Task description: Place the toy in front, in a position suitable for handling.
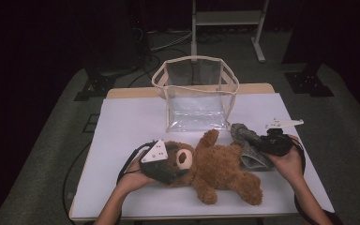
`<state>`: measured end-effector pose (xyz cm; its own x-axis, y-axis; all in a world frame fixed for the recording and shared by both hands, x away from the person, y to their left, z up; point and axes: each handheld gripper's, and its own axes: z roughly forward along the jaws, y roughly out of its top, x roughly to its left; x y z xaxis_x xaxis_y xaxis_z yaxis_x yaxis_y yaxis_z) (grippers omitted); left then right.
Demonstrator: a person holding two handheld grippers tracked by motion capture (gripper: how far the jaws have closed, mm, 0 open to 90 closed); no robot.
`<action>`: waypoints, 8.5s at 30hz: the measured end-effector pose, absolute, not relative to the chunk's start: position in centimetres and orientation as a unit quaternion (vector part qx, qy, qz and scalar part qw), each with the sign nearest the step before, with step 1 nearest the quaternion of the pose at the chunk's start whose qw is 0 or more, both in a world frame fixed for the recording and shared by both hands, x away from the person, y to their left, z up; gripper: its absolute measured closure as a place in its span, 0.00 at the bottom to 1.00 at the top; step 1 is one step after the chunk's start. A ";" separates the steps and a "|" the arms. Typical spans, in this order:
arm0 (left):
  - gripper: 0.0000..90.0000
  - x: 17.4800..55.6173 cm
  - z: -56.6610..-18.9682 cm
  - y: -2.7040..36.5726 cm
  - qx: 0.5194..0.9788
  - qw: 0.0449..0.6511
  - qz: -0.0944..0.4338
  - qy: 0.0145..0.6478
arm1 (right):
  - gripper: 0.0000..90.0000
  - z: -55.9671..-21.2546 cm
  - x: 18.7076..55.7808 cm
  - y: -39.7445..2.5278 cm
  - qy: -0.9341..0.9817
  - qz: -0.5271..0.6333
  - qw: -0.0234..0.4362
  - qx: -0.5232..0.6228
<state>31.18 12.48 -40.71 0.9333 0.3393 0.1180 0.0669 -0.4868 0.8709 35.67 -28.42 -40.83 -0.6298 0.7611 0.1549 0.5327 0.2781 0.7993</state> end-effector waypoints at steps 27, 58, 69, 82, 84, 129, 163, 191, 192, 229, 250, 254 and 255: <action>0.16 31.6 -40.4 13.3 0.849 0.491 0.135 0.139 | 0.83 -37.4 32.0 -23.8 0.816 0.505 0.049 0.277; 0.17 32.3 -40.0 12.8 0.837 0.490 0.162 0.183 | 0.82 -34.3 29.2 -21.1 0.860 0.442 0.069 0.244; 0.17 32.3 -40.1 12.6 0.843 0.489 0.146 0.169 | 0.84 -37.4 29.4 -26.3 0.834 0.440 0.049 0.330; 0.19 32.2 -40.0 12.2 0.845 0.483 0.156 0.169 | 0.85 -32.0 28.6 -21.4 0.848 0.474 0.013 0.235; 0.19 32.2 -40.1 12.1 0.844 0.484 0.156 0.170 | 0.85 -32.4 28.8 -20.0 0.856 0.465 0.006 0.225; 0.30 31.1 -39.6 13.8 0.870 0.460 0.128 0.123 | 0.86 -39.1 30.5 -28.3 0.805 0.473 0.002 0.358; 0.24 32.0 -40.0 16.1 0.860 0.481 0.110 0.131 | 0.86 -37.4 31.1 -21.4 0.829 0.486 0.002 0.276; 0.31 31.8 -40.4 12.0 0.873 0.464 0.103 0.112 | 0.85 -35.4 31.1 -21.7 0.852 0.453 0.043 0.259; 0.31 32.0 -39.9 12.2 0.873 0.465 0.106 0.103 | 0.85 -35.2 31.3 -21.3 0.854 0.451 0.043 0.254; 0.26 33.5 -40.4 12.0 0.862 0.488 0.085 0.105 | 0.86 -38.2 26.1 -17.9 0.924 0.344 0.037 0.165; 0.31 33.1 -40.6 11.9 0.865 0.484 0.089 0.097 | 0.86 -37.3 27.7 -16.8 0.904 0.394 0.059 0.156; 0.31 33.4 -40.7 12.0 0.863 0.488 0.082 0.102 | 0.79 -37.8 27.4 -16.8 0.897 0.406 0.081 0.152; 0.30 33.4 -40.7 12.0 0.863 0.488 0.082 0.103 | 0.73 -37.6 27.2 -16.9 0.894 0.413 0.092 0.148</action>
